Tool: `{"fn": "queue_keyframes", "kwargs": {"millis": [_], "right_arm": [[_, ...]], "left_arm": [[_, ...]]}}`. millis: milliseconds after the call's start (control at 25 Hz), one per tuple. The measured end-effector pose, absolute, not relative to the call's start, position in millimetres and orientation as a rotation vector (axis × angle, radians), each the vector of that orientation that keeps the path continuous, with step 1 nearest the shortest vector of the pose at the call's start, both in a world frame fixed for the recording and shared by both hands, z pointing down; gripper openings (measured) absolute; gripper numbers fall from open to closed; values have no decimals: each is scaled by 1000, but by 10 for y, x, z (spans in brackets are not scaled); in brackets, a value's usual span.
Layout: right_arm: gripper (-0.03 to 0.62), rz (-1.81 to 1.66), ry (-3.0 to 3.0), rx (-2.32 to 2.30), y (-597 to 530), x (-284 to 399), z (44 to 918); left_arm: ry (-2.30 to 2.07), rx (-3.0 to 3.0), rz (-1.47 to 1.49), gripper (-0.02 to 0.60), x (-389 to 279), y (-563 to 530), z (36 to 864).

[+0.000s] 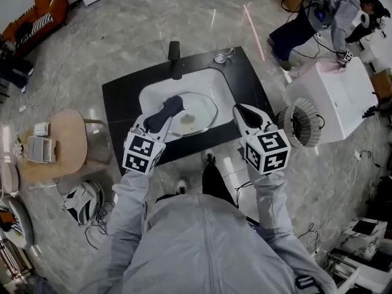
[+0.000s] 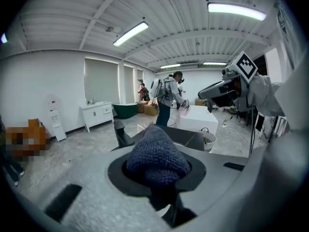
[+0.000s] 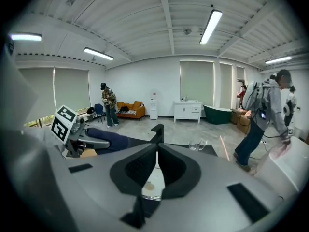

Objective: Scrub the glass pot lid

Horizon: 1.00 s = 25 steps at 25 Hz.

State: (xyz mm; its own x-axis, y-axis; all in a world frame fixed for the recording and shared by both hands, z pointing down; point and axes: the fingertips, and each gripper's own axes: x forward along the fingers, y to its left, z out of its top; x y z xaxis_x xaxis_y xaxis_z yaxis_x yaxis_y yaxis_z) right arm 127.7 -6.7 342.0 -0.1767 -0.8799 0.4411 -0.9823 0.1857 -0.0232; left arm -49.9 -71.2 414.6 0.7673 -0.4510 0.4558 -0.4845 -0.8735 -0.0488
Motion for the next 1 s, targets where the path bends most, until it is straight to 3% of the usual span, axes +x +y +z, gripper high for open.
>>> {"fn": "queue_keyframes", "kwargs": {"millis": [1000], "right_arm": [[32,676,-2328,1315,-1477,1637,4766]], "left_arm": [[-914,2364,1188,83,-242,-1664,6187]]}}
